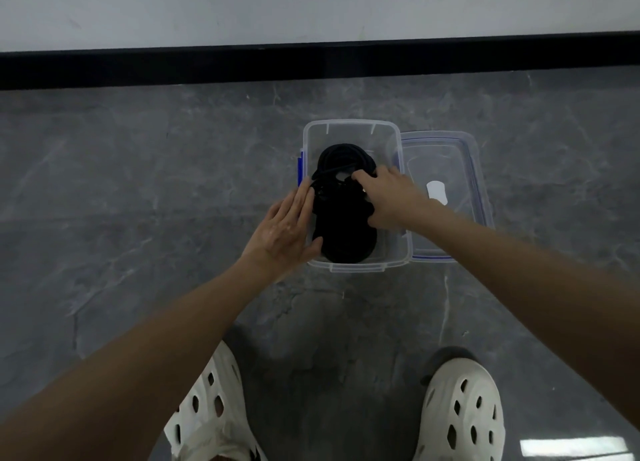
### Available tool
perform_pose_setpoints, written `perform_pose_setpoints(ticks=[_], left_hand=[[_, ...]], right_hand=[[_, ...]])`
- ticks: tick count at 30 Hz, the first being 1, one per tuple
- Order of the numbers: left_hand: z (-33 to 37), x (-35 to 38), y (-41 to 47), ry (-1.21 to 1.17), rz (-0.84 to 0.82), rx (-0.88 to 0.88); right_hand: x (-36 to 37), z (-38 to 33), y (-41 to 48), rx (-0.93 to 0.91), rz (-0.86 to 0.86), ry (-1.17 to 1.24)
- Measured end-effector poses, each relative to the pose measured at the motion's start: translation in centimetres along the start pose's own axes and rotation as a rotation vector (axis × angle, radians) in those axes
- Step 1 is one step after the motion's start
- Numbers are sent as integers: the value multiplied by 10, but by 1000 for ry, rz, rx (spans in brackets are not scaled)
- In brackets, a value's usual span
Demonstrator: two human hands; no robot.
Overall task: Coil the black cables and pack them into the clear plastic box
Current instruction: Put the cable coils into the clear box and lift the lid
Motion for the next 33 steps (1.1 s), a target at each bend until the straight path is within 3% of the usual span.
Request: perform_pose_setpoints(ticks=[8, 15, 22, 27, 30, 33], left_hand=[[0, 0, 0, 4, -6, -7], [1, -2, 0, 13, -10, -9], [1, -2, 0, -1, -9, -3], [1, -4, 0, -12, -16, -1], [1, -6, -1, -7, -25, 0], [-1, -6, -6, 0, -46, -8]], right_hand=[[2, 2, 1, 1, 0, -99], [-3, 2, -7, -2, 50, -49], [-28, 21, -13, 57, 170, 295], [-42, 71, -22, 367, 492, 619], [-15, 95, -24, 580, 441, 719], [16, 96, -29, 641, 298, 684]])
Point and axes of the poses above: each hand's wrist, its own y-axis towards the middle knuckle, its own x-axis out of the palm, z = x × y, the point moved 5 cm from there along y, towards the middle knuckle, and after that the axes turned 4 degrees about z, right-handed, at the moved point
